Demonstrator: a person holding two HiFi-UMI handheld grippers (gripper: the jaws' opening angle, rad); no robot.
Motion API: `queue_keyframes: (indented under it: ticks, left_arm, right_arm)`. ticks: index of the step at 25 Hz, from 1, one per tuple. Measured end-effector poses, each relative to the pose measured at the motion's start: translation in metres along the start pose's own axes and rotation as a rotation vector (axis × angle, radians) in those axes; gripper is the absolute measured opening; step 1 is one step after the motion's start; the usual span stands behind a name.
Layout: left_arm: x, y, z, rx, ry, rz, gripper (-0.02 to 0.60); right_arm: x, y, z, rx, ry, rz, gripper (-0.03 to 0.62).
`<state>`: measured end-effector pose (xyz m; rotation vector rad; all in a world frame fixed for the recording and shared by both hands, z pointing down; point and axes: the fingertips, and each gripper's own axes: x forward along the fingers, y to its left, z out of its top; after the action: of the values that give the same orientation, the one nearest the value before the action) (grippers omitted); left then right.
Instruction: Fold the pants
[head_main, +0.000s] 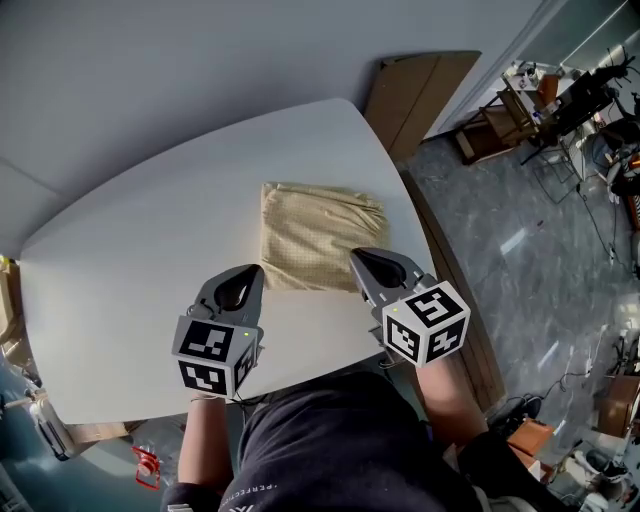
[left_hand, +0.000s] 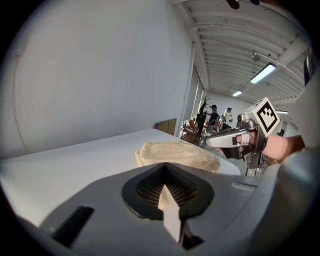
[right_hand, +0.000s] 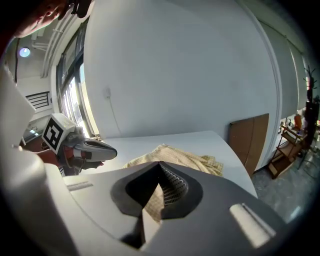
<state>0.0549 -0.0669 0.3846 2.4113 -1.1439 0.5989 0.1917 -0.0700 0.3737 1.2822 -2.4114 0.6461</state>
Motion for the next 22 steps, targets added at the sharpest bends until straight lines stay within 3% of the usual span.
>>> queue_keyframes:
  ticks: [6,12,22]
  left_arm:
    - [-0.021,-0.005,-0.015,-0.092,-0.041,0.011,-0.003]
    - [-0.038,-0.012,-0.026,-0.128,-0.059,0.001,-0.003]
    - [-0.047,-0.019,-0.063,-0.106,0.043,-0.025,-0.003]
  right_arm:
    - [-0.004,0.031,-0.008,0.04,-0.037,0.001,0.0]
    - [-0.002,0.066,-0.015,0.054,-0.04,0.049,-0.001]
    - [-0.004,0.081,-0.021,0.035,-0.029,0.09,-0.002]
